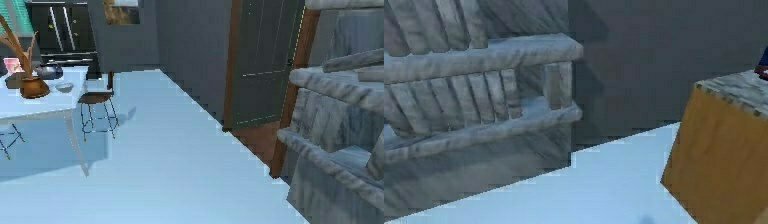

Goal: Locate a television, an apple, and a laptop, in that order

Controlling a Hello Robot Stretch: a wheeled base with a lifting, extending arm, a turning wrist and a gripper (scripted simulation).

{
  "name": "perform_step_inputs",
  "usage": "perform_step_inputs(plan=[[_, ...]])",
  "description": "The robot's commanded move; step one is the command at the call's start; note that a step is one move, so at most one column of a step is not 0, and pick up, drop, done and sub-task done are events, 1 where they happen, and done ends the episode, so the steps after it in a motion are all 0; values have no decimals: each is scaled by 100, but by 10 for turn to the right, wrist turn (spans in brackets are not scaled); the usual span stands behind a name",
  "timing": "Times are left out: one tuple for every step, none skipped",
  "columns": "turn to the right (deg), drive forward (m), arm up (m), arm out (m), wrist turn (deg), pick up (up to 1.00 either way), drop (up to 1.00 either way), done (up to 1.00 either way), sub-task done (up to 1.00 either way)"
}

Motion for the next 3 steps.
perform_step_inputs(plan=[[30, 0, 0, 0, 0, 0, 0, 0, 0], [0, 100, 0, 0, 0, 0, 0, 0, 0], [0, 40, 0, 0, 0, 0, 0, 0, 0]])
